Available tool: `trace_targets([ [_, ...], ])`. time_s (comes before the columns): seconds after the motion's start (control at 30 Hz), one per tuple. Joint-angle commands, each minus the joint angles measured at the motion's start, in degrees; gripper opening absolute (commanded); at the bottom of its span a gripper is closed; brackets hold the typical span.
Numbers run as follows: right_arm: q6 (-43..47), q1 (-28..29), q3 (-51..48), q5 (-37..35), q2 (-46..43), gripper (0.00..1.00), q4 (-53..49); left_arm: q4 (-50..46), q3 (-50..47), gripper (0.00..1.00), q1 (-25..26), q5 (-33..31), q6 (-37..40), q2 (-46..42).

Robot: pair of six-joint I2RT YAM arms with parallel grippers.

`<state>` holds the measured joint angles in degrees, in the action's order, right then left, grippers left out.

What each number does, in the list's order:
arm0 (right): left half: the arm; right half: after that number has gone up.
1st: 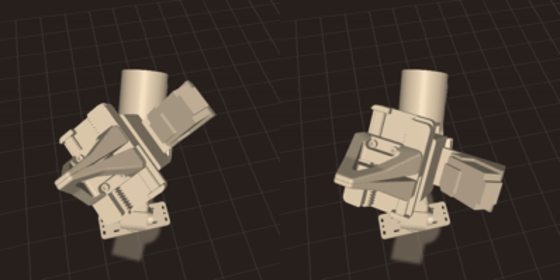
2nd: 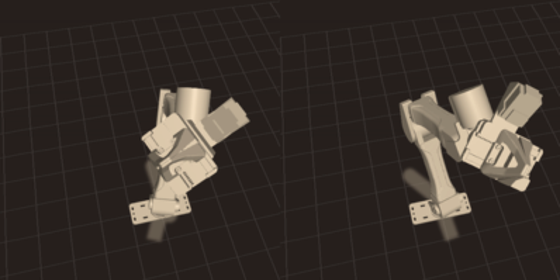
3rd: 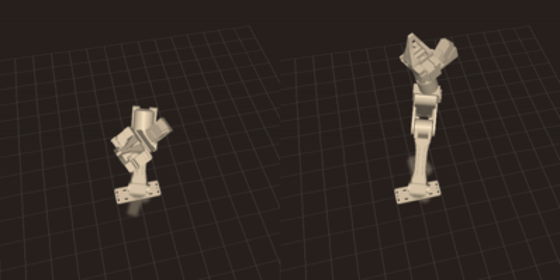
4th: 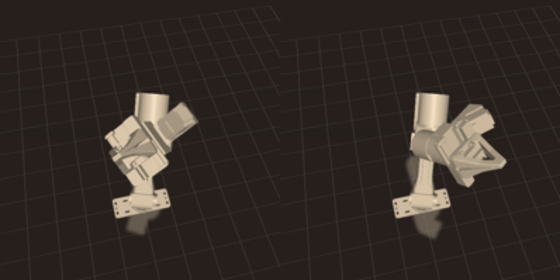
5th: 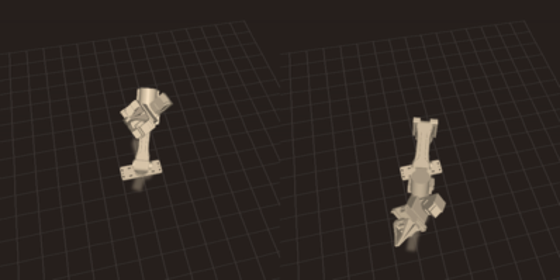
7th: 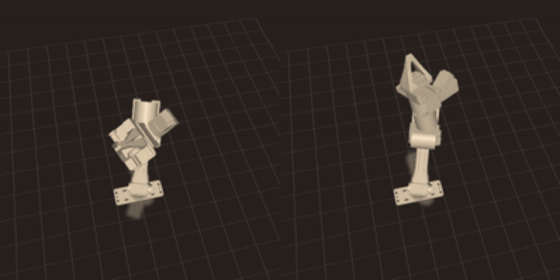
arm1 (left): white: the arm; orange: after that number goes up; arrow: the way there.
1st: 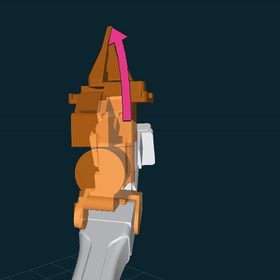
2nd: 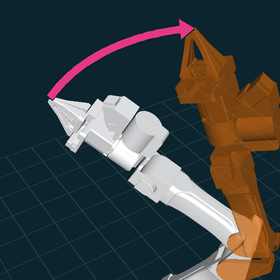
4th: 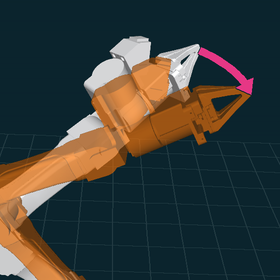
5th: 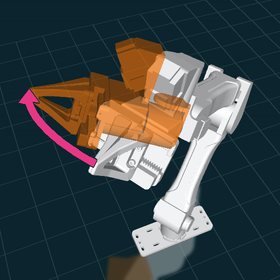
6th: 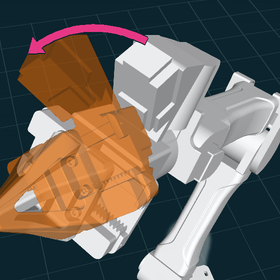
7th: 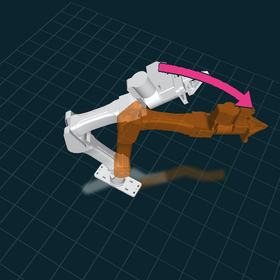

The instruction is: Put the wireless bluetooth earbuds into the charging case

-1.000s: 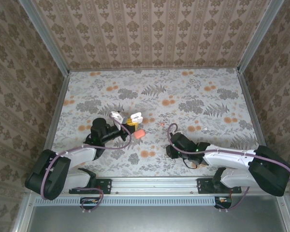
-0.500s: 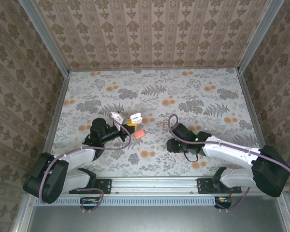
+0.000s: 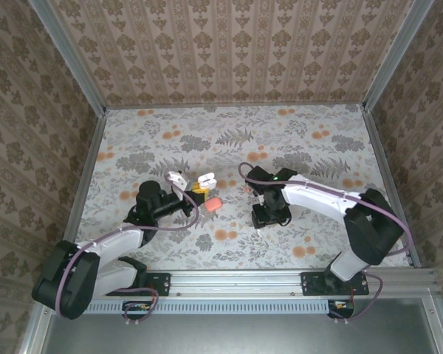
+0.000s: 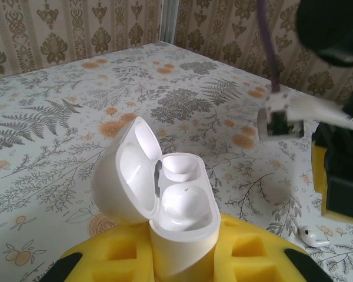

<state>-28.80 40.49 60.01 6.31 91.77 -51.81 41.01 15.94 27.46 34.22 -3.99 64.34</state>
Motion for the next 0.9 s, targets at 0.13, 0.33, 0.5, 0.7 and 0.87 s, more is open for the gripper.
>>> trace_targets([
  [0.13, 2.8, -0.3, 3.6, 3.8, 6.7, 0.52, -2.8, -2.8, 0.1, 0.12, 0.4, -0.9, 2.5, -3.1],
  [0.33, 4.0, -0.4, 4.7, 5.6, 11.1, 0.5, -0.5, -3.8, -0.1, 0.13, 0.4, -1.3, 2.6, -4.1],
  [0.5, 4.3, -0.6, 4.6, 5.8, 12.6, 0.45, 0.1, -4.1, -0.1, 0.12, 0.4, -1.4, 2.7, -4.3],
  [0.7, 4.0, -0.7, 3.4, 6.3, 13.1, 0.41, 1.6, -4.3, -0.1, 0.12, 0.4, -1.4, 2.8, -4.2],
  [0.87, 4.0, -0.8, 3.1, 6.5, 13.7, 0.36, 2.3, -4.4, 0.0, 0.12, 0.4, -1.3, 2.8, -4.1],
])
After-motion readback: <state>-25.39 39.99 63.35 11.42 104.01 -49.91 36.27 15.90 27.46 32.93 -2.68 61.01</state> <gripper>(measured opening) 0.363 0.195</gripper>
